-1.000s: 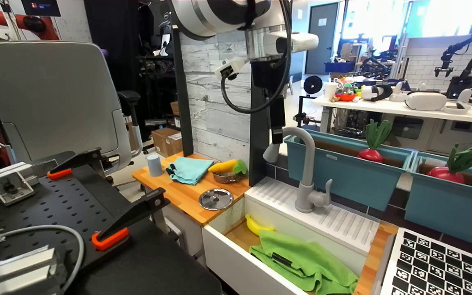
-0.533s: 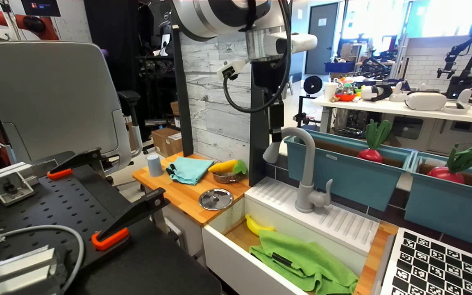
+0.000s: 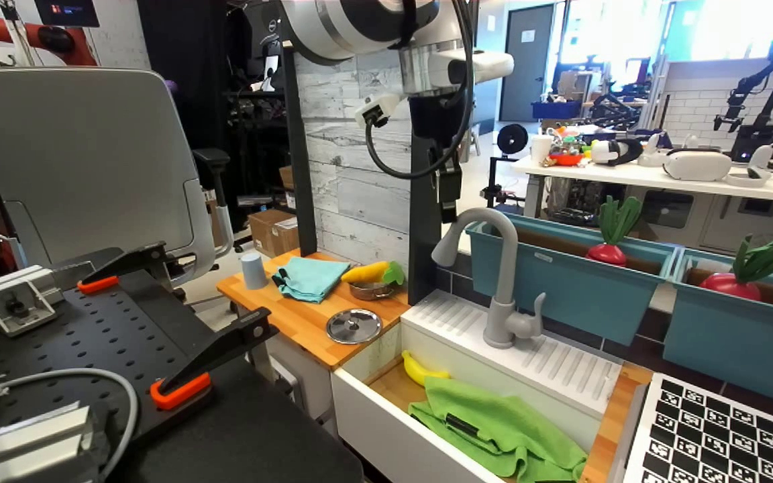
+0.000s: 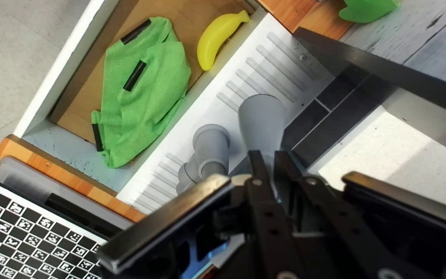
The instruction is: Turn the tap nozzle to the right
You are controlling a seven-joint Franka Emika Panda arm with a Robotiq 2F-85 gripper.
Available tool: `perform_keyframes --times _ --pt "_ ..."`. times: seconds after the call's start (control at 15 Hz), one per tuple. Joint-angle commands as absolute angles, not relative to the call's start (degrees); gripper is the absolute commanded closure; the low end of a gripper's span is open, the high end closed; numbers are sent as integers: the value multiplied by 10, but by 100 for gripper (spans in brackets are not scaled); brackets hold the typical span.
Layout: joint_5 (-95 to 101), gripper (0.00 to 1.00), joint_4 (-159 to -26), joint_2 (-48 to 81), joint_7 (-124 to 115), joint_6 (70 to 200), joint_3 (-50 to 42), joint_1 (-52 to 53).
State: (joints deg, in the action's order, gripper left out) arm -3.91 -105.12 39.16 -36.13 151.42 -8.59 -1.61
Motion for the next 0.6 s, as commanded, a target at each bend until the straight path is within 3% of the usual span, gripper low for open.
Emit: perform_keyframes --times 0.0,0.27,0.33,0.53 --pt "-54 54 -1029 416 -360 1518 -102 -9" --pt "-55 25 -1016 432 -365 1522 -109 -8" --pt "-54 56 -1011 437 -368 1520 -112 -6" --pt "-51 69 -1002 447 -370 1519 -116 -3"
